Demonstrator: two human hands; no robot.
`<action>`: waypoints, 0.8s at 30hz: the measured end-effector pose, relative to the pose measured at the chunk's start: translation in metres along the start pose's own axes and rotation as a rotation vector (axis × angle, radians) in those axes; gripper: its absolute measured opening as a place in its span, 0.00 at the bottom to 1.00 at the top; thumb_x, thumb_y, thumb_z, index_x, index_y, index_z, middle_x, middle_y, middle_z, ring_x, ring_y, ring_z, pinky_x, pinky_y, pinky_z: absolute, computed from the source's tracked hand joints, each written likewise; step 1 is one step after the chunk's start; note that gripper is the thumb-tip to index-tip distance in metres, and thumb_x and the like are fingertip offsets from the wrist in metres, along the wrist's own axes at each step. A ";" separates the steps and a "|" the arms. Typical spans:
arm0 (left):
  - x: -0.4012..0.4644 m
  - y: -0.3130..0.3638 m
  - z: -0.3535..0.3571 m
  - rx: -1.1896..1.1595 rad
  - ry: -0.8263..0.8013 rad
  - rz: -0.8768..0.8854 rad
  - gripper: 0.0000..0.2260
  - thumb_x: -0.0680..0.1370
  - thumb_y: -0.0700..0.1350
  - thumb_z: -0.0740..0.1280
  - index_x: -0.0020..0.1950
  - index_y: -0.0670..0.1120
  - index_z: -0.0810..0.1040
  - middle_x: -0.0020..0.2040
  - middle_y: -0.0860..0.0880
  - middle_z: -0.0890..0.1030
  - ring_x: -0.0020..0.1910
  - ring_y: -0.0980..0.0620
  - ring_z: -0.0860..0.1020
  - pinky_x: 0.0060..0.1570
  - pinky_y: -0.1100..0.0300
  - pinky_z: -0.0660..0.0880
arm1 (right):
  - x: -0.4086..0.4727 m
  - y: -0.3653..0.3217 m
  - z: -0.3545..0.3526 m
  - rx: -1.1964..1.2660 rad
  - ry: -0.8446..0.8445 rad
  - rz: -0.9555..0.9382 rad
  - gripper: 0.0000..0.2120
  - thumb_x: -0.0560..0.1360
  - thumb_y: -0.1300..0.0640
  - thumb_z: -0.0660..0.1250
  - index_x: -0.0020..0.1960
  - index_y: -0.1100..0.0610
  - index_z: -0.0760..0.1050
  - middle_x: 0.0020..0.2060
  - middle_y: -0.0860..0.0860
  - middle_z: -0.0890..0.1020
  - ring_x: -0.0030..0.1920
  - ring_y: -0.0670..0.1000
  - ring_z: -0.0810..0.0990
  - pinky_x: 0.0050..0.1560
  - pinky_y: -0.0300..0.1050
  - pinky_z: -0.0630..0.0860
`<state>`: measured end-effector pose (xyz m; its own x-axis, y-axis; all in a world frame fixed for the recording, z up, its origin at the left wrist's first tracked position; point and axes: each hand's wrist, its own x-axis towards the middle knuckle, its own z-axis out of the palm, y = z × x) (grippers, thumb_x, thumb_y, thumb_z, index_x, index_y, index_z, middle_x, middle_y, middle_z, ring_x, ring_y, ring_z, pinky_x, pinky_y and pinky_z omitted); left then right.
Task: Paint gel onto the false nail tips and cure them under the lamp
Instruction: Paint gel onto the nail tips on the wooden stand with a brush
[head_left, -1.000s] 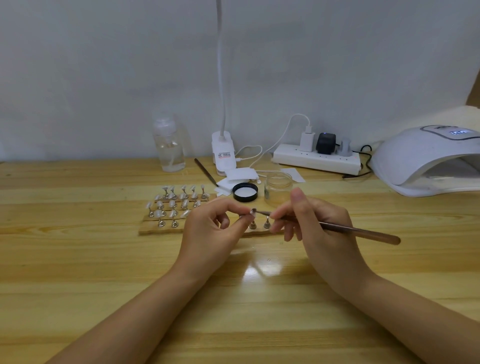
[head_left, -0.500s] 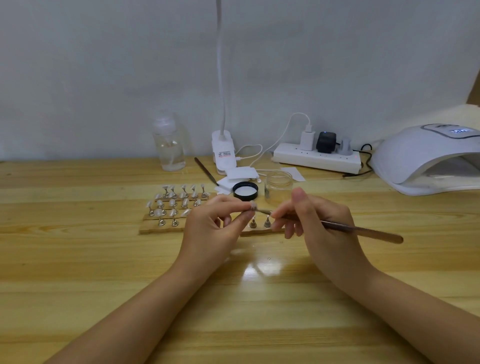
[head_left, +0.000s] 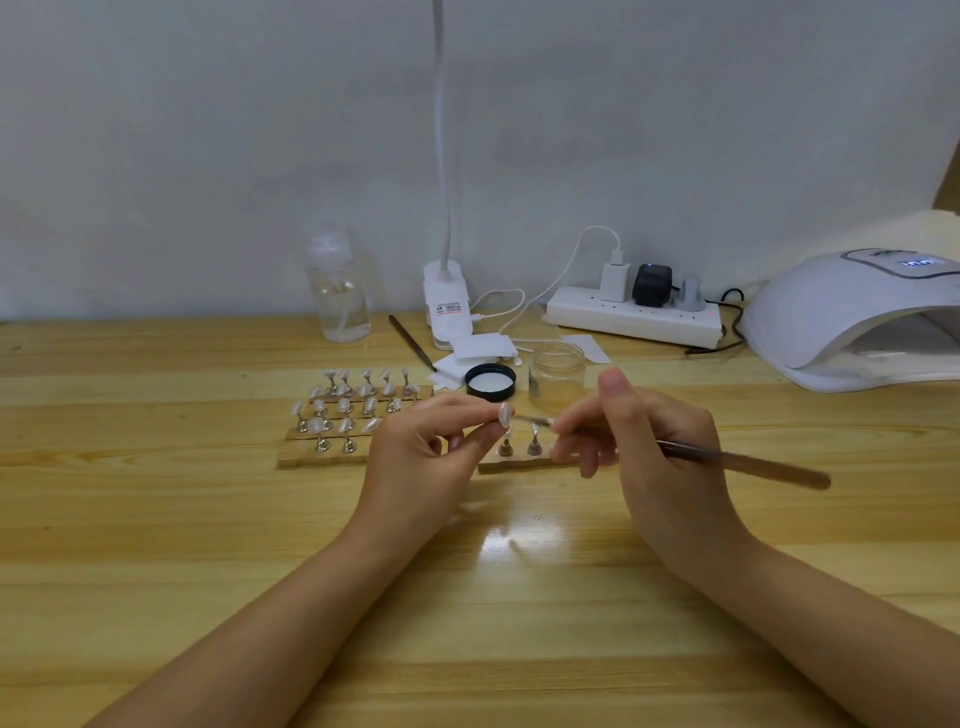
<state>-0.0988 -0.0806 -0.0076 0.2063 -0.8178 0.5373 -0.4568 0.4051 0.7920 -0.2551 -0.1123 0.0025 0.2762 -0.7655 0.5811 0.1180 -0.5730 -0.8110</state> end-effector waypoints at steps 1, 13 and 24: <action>0.000 0.000 0.000 -0.005 -0.002 0.008 0.08 0.69 0.40 0.71 0.45 0.51 0.82 0.40 0.56 0.82 0.35 0.50 0.74 0.33 0.64 0.68 | 0.001 -0.001 0.000 -0.014 -0.007 -0.005 0.17 0.75 0.46 0.58 0.37 0.54 0.79 0.31 0.51 0.82 0.28 0.43 0.77 0.31 0.30 0.71; 0.000 -0.001 0.001 0.000 0.006 0.043 0.07 0.69 0.41 0.70 0.44 0.51 0.82 0.40 0.54 0.82 0.37 0.45 0.75 0.34 0.58 0.68 | 0.001 0.002 0.001 -0.035 -0.050 0.026 0.17 0.76 0.47 0.59 0.36 0.55 0.79 0.30 0.51 0.82 0.27 0.44 0.75 0.31 0.30 0.69; 0.000 -0.002 -0.001 0.028 0.005 0.028 0.07 0.69 0.42 0.71 0.41 0.54 0.82 0.40 0.54 0.82 0.30 0.53 0.69 0.30 0.67 0.66 | -0.001 -0.001 0.000 -0.038 -0.073 0.022 0.18 0.75 0.45 0.61 0.34 0.55 0.79 0.27 0.53 0.81 0.24 0.45 0.75 0.28 0.32 0.70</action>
<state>-0.0972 -0.0812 -0.0096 0.1969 -0.8043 0.5607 -0.4867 0.4163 0.7680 -0.2556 -0.1113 0.0024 0.3475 -0.7556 0.5552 0.0747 -0.5679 -0.8197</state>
